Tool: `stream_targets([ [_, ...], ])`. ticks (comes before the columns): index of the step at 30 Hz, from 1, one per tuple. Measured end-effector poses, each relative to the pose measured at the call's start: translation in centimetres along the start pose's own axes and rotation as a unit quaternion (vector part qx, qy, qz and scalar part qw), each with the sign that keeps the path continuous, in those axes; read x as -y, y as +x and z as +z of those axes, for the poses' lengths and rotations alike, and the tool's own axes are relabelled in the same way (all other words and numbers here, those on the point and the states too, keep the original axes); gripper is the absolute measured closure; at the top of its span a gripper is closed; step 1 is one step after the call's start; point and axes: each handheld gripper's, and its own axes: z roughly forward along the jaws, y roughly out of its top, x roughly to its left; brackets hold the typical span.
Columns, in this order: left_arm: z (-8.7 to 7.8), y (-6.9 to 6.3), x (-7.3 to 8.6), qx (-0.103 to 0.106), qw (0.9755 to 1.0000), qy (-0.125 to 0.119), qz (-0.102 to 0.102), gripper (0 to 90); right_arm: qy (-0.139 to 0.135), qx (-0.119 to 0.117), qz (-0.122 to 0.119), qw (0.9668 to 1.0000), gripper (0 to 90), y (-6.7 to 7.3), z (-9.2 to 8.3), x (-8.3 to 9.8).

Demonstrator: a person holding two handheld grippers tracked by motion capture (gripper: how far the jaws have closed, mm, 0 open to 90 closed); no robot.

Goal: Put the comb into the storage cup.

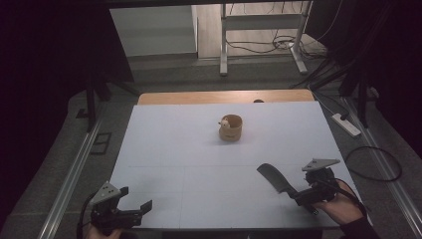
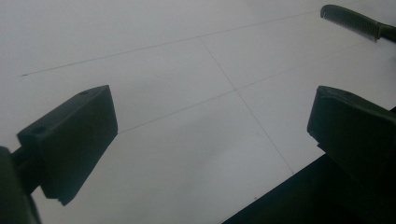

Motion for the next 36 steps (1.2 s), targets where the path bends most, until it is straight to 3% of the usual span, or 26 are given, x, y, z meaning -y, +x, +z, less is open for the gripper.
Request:
stream_targets([
  [11, 0.0, 0.0, 0.0, 0.001, 1.0, -0.001, 0.0, 1.8, -0.008, -0.021, 0.023, 0.9995, 0.0, 0.0, -1.2, 1.1],
  [21, 0.0, 0.1, 0.0, 0.002, 1.0, 0.0, -0.001, 1.8, 0.006, -0.012, 0.026, 0.9996, 0.0, -0.1, -0.5, 1.5],
  [36, 0.0, 0.1, 0.0, 0.002, 1.0, 0.002, -0.001, 1.8, 0.078, 0.005, 0.013, 0.9968, 0.0, 0.0, 2.4, 1.8],
])
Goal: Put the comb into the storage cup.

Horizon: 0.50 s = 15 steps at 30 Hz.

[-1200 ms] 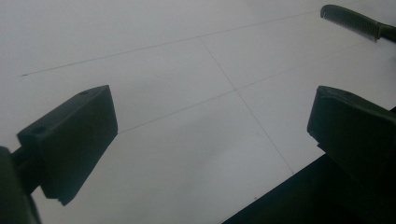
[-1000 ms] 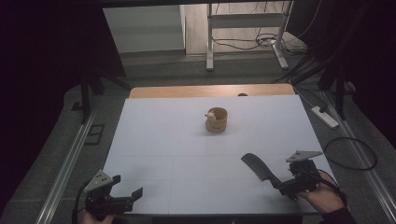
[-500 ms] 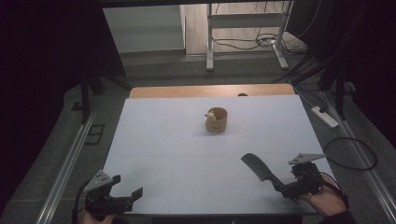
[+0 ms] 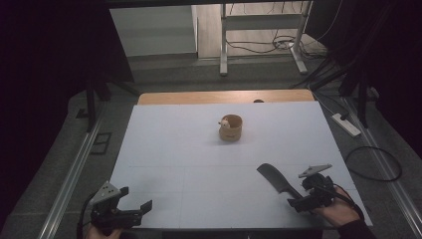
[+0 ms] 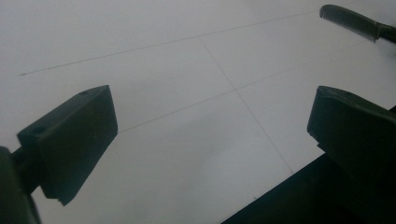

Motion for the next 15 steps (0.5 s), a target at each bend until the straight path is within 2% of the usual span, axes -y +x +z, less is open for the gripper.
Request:
stream_targets([
  [7, 0.0, 0.0, 0.0, 0.001, 1.0, 0.0, -0.001, 1.8, 0.025, 0.0, -0.01, 0.9996, 0.0, 0.0, 1.1, 0.0],
  [15, 0.0, 0.0, 0.0, 0.001, 1.0, 0.0, -0.002, 1.8, 0.029, 0.002, -0.017, 0.9995, 0.0, 0.0, 1.2, 0.0],
])
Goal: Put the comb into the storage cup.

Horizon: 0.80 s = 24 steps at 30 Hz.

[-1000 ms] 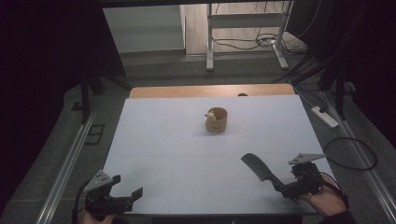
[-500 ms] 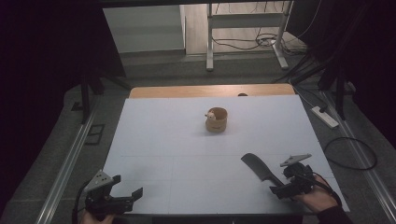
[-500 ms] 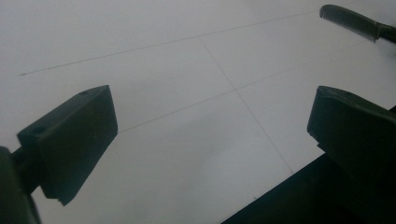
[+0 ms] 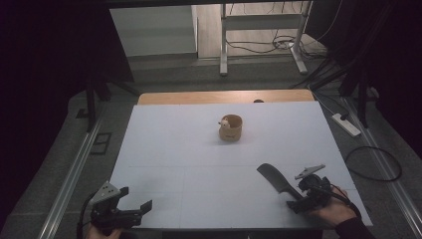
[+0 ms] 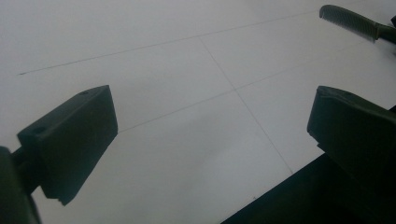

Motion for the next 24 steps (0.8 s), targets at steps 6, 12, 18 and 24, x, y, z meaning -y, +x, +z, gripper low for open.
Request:
stream_targets([
  [6, 0.0, 0.0, 0.0, 0.0, 1.0, 0.0, -0.001, 1.8, 0.006, 0.001, 0.005, 1.0, 8.7, 0.1, -0.3, -0.4],
  [12, 0.0, 0.0, 0.0, 0.001, 1.0, 0.0, -0.001, 1.9, -0.001, -0.003, 0.002, 1.0, 34.8, 0.4, -0.8, -0.8],
  [18, 0.0, 0.0, 0.0, 0.001, 1.0, 0.001, -0.002, 1.9, -0.007, -0.004, 0.002, 1.0, 57.6, 0.1, -1.0, -1.0],
  [24, 0.0, 0.0, 0.0, 0.0, 1.0, 0.001, -0.001, 1.9, -0.012, -0.015, 0.003, 0.9998, 72.0, 0.1, -1.1, -1.0],
])
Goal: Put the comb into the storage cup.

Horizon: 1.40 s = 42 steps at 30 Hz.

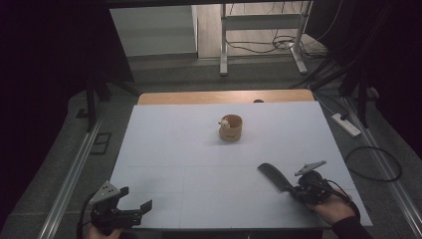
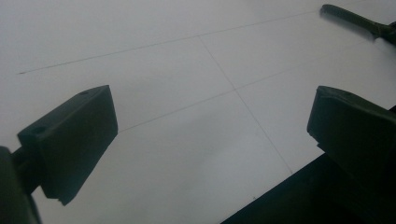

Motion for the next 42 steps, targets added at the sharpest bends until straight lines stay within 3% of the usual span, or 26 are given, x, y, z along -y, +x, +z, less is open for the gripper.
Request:
stream_targets([
  [9, 0.0, -0.1, 0.0, -0.001, 1.0, 0.0, 0.002, 2.0, -0.007, -0.001, -0.005, 1.0, 72.3, -0.1, 0.0, 0.1],
  [13, 0.0, -0.1, 0.0, -0.003, 1.0, -0.002, 0.004, 1.9, -0.015, -0.015, -0.005, 0.9998, 72.3, -0.2, -0.1, 0.3],
  [21, -0.1, -0.2, 0.0, -0.003, 0.9999, -0.006, 0.008, 1.2, -0.044, -0.015, -0.006, 0.9989, 72.3, -0.1, -0.8, 0.2],
  [32, -0.4, -0.4, -0.4, 0.008, 0.9993, -0.032, 0.018, 0.4, -0.094, -0.016, -0.006, 0.9954, 72.4, -0.4, -2.0, 0.3],
  [39, 0.2, -0.4, -1.0, 0.038, 0.9982, -0.029, 0.037, 0.8, -0.122, -0.008, -0.013, 0.9924, 72.4, -0.4, -2.8, 0.3],
  [42, 0.5, -0.7, -1.3, 0.033, 0.9981, -0.026, 0.046, 0.7, -0.131, -0.005, -0.019, 0.9912, 72.3, -0.2, -3.0, 0.3],
])
